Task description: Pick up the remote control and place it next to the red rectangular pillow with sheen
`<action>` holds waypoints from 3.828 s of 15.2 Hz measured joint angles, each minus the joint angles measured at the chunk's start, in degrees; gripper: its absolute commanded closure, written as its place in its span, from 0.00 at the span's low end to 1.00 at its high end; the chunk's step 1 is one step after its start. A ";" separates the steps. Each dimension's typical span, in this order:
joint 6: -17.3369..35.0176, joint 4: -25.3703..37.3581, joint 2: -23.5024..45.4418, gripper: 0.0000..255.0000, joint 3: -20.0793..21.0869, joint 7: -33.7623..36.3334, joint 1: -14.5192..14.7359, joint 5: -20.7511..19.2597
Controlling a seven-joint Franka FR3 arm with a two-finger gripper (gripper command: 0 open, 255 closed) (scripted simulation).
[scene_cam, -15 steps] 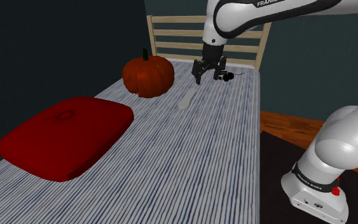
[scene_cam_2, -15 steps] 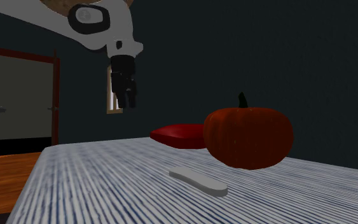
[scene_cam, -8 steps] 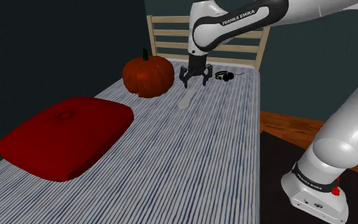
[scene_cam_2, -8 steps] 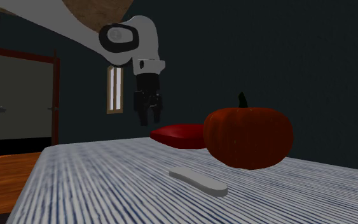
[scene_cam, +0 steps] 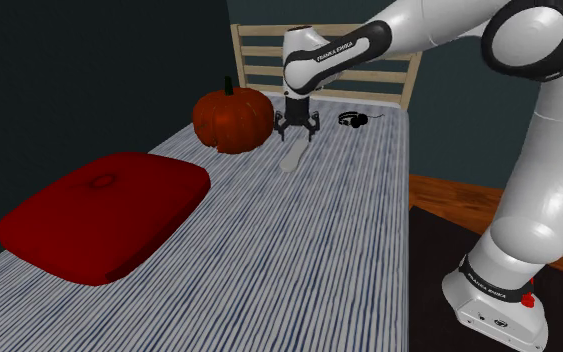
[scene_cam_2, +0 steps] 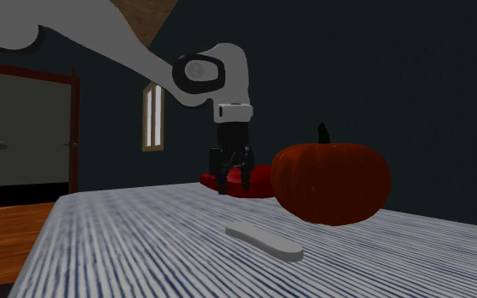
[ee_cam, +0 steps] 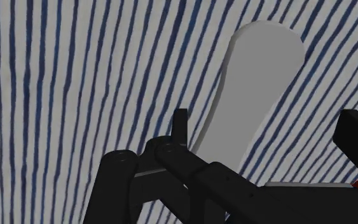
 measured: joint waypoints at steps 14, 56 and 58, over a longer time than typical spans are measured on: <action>4.55 8.15 14.68 0.00 -3.40 10.25 -0.33 -0.95; -11.28 18.85 9.48 1.00 -3.02 9.95 -0.41 -0.22; -12.67 20.07 9.31 1.00 -3.01 9.89 -0.42 -0.18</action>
